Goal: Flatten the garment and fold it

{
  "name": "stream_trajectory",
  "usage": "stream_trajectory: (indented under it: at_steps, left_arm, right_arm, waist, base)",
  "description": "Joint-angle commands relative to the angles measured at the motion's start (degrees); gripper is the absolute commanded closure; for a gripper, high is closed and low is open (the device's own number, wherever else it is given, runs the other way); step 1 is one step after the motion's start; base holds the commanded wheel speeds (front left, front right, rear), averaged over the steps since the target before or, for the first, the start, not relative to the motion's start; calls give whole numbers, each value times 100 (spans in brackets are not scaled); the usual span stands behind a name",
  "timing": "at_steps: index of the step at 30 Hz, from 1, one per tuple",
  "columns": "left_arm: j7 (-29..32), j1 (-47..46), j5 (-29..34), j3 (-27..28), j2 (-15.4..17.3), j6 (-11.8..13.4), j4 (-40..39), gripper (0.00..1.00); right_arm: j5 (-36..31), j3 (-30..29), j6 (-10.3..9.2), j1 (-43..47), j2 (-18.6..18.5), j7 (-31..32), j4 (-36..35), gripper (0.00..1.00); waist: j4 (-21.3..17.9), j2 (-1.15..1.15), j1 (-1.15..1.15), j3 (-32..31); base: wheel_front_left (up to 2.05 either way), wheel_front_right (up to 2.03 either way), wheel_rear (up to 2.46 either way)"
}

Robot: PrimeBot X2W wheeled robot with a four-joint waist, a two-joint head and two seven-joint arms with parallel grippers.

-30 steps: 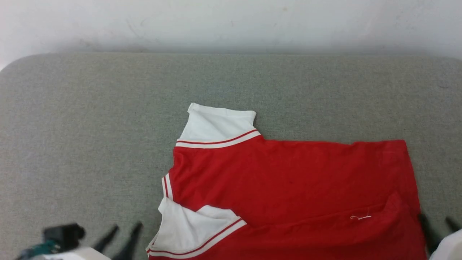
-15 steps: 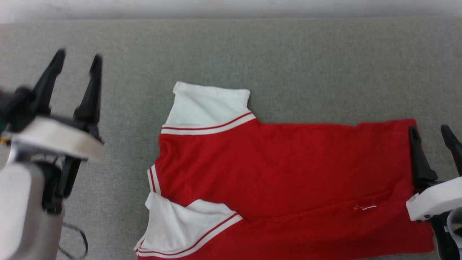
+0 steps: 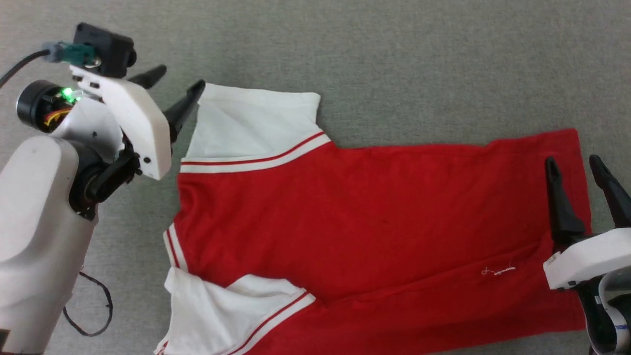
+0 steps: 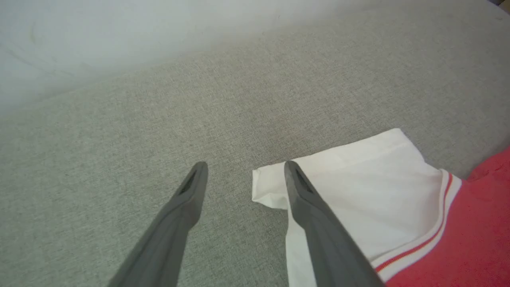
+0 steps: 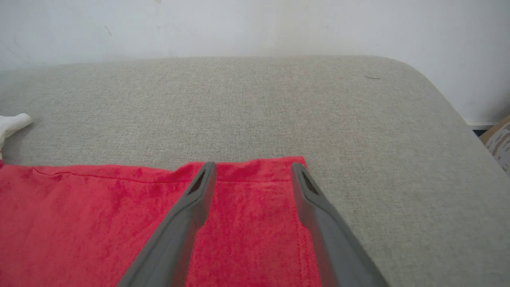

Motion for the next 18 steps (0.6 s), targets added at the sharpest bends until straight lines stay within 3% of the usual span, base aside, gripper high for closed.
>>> stream_trajectory:
  at_steps: [1, 10, 11, 13, 18]
  left_arm:
    - [137, -126, -114, -86, 85, -36, 62, 0]
    - [1061, -238, -764, -413, 309, -37, 405, 0]
    - [1101, -221, -802, -439, 309, -37, 435, 16]
    - [1205, -174, -916, -570, 313, -38, 416, 100]
    - [1035, -129, -1161, -746, 386, -38, 241, 100]
  right_arm:
    - [-21, 13, -4, -110, -2, -13, 8, 0]
    - [-16, 13, -4, -150, -2, -1, 26, 0]
    - [-17, 14, -4, -156, -2, 1, 29, 0]
    - [-58, 36, -4, -188, -2, 22, 21, 0]
    - [-348, 191, -4, -472, -2, 174, -150, 0]
  waist:
    - [-173, 0, -2, 177]
    - [-331, 0, -2, 333]
    - [-338, 0, -2, 338]
    - [-341, 0, -2, 334]
    - [-281, 0, -2, 221]
  base:
    - [0, 0, 0]
    - [0, 0, 0]
    - [0, 0, 0]
    - [0, 0, 0]
    - [0, 0, 0]
